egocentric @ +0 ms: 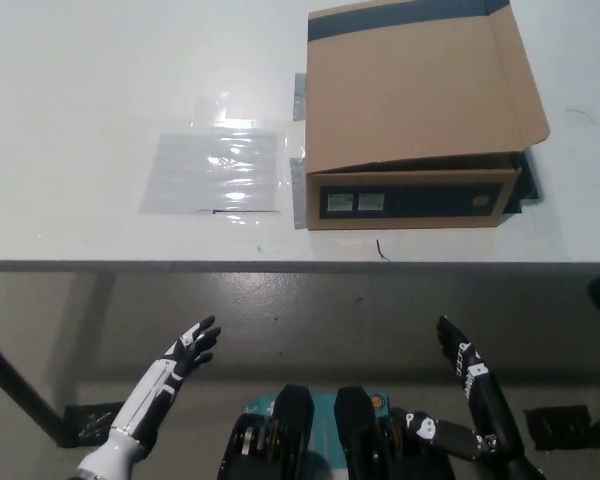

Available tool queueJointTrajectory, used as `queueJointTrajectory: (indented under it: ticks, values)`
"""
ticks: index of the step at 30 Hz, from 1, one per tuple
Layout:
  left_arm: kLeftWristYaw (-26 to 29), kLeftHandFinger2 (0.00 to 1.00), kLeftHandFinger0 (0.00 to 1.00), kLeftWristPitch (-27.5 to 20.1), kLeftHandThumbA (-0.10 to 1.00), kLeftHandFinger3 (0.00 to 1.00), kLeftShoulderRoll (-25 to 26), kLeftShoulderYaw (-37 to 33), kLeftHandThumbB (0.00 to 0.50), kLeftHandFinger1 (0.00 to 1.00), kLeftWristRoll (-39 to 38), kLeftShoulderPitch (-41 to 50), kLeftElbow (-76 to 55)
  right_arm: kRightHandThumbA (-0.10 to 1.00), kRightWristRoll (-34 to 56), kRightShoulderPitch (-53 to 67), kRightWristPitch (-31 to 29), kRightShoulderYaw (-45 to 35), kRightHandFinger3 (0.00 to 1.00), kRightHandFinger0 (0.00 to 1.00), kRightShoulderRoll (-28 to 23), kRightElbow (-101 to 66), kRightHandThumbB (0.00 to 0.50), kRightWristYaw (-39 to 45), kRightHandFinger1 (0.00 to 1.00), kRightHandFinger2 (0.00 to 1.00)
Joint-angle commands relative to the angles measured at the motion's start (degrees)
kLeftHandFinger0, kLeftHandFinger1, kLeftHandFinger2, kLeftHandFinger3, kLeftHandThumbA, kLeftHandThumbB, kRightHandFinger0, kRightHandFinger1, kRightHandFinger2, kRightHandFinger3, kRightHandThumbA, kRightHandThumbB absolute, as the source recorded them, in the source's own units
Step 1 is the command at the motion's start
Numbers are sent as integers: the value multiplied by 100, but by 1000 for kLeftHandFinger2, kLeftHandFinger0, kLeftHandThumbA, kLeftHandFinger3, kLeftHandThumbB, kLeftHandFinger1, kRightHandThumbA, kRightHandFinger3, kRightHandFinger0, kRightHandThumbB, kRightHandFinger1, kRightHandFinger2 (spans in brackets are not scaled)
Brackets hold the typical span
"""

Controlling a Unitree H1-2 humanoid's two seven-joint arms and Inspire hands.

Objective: A small storge box is placed at the center of the table and the robot uses its left hand to push the lid and close it

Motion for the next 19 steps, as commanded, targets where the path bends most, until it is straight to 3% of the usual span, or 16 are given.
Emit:
queueJointTrajectory:
  ticks: [1,5,14,19]
  values:
    - [246,1000,1000,-498,1000,1000,0,58,259,1000,344,62,24,1000,11,56,-284,47,1000,1000,41,-106,332,-98,1000,1000]
    - [264,1000,1000,-487,1000,1000,-34,81,293,1000,365,134,15,1000,64,92,-284,54,1000,1000,54,-100,332,-72,1000,1000]
    - [197,1000,1000,-422,1000,1000,-62,33,288,1000,436,-9,36,1000,97,86,-284,-24,1000,1000,24,-122,356,-76,1000,1000]
    - [169,1000,1000,-379,1000,1000,-79,18,306,1000,438,-50,34,1000,-141,124,-284,32,1000,1000,-31,-212,326,-311,1000,1000]
